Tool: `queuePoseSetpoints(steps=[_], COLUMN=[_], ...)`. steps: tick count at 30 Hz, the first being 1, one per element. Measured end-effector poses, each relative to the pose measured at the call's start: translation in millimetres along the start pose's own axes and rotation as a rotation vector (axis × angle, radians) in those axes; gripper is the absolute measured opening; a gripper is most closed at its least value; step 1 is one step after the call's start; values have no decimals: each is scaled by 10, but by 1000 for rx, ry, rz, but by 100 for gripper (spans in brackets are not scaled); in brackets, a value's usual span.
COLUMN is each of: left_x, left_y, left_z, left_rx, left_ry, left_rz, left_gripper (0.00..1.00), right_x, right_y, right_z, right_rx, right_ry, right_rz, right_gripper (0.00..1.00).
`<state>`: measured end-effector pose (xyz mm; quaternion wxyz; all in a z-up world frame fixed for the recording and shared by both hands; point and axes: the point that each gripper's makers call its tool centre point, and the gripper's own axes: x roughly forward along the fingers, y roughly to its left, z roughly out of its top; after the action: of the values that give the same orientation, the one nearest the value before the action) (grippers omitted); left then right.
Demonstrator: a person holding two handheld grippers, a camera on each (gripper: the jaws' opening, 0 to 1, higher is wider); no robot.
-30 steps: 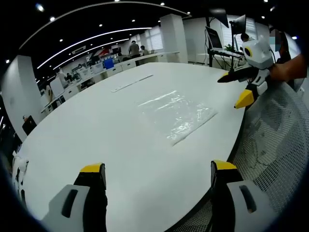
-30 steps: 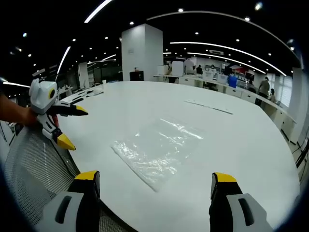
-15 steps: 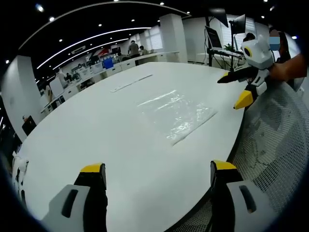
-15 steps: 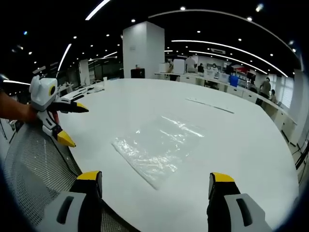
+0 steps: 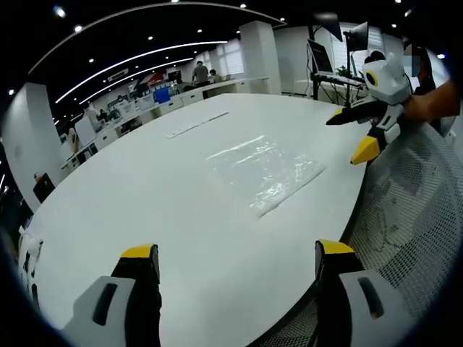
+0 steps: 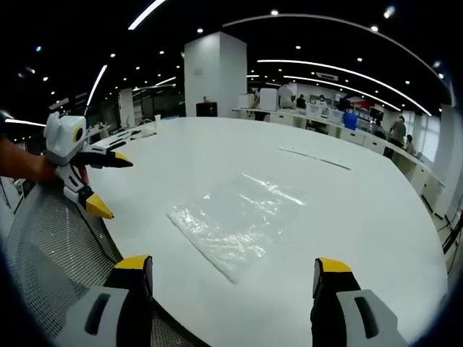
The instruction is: Open the resealable bag by pulling the two sides of the seal apart until the entire bag opening is separated and visibly accessible.
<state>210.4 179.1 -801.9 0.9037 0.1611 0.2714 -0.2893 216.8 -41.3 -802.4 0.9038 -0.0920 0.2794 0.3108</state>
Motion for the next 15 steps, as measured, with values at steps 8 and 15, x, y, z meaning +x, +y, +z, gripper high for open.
queuePoseSetpoints(steps=[8, 15], left_x=[-5, -3], left_y=[-12, -20], left_z=[0, 4], left_rx=[0, 1], left_ry=[4, 5], left_rz=[-1, -2], left_gripper=[87, 87], right_x=[1, -1], right_y=[-6, -11], right_z=[4, 11], right_rx=[4, 8], right_ry=[-4, -7], right_rz=[-2, -2], right_gripper=[92, 92])
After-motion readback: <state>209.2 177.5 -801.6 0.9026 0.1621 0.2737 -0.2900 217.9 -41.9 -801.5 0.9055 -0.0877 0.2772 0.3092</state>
